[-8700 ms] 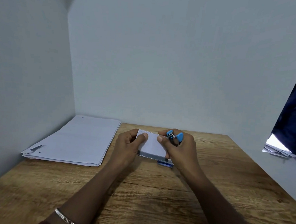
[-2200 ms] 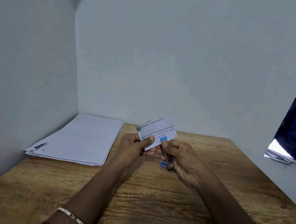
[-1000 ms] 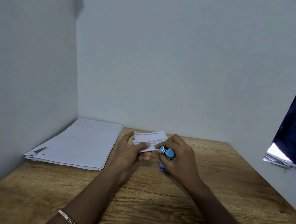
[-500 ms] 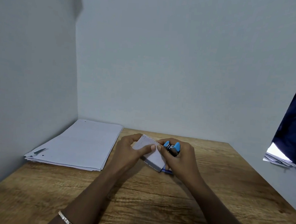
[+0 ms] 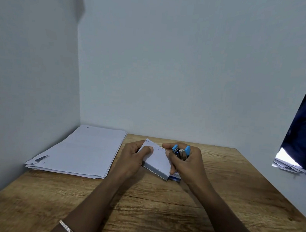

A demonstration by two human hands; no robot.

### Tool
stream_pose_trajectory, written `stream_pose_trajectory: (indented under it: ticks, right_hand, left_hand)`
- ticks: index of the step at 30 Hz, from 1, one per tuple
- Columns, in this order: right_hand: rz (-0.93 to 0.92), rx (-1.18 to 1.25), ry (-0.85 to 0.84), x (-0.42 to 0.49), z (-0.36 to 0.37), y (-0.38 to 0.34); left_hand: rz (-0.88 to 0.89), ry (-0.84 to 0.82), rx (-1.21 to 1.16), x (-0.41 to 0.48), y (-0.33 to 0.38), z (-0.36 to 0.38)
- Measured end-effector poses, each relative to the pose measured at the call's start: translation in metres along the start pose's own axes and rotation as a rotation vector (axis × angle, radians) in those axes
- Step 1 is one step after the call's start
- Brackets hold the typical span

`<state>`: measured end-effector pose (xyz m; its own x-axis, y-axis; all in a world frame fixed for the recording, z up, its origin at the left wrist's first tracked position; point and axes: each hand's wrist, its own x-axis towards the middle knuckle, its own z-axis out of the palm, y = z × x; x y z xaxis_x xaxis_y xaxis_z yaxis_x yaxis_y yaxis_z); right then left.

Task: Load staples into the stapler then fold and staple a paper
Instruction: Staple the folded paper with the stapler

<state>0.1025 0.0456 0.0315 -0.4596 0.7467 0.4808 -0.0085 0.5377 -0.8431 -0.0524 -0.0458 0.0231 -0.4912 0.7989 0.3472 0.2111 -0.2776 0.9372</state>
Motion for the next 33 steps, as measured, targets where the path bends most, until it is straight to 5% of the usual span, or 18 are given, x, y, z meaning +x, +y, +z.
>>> stream_pose_trajectory:
  ticks: [7, 11, 18, 23, 27, 33]
  right_hand:
    - [-0.231, -0.401, 0.001, -0.003, 0.005, 0.004]
    - [-0.245, -0.421, 0.035, -0.002, 0.006, 0.009]
    - [0.06, -0.296, 0.332, -0.004, -0.017, 0.01]
    - [0.314, -0.239, 0.276, -0.014, -0.038, 0.013]
    - [0.294, -0.434, 0.229, -0.029, -0.048, 0.026]
    - [0.238, -0.613, 0.346, -0.036, -0.064, 0.036]
  left_hand:
    - [0.297, 0.145, 0.423, -0.003, 0.0, -0.009]
    - [0.449, 0.252, 0.654, -0.01, 0.0, -0.015]
    - [0.458, 0.185, 1.143, -0.03, -0.001, -0.018]
    - [0.455, -0.088, 1.41, -0.042, -0.012, -0.005]
    - [0.409, -0.179, 1.452, -0.049, -0.021, -0.003]
    - [0.367, -0.231, 1.141, -0.056, -0.022, -0.018]
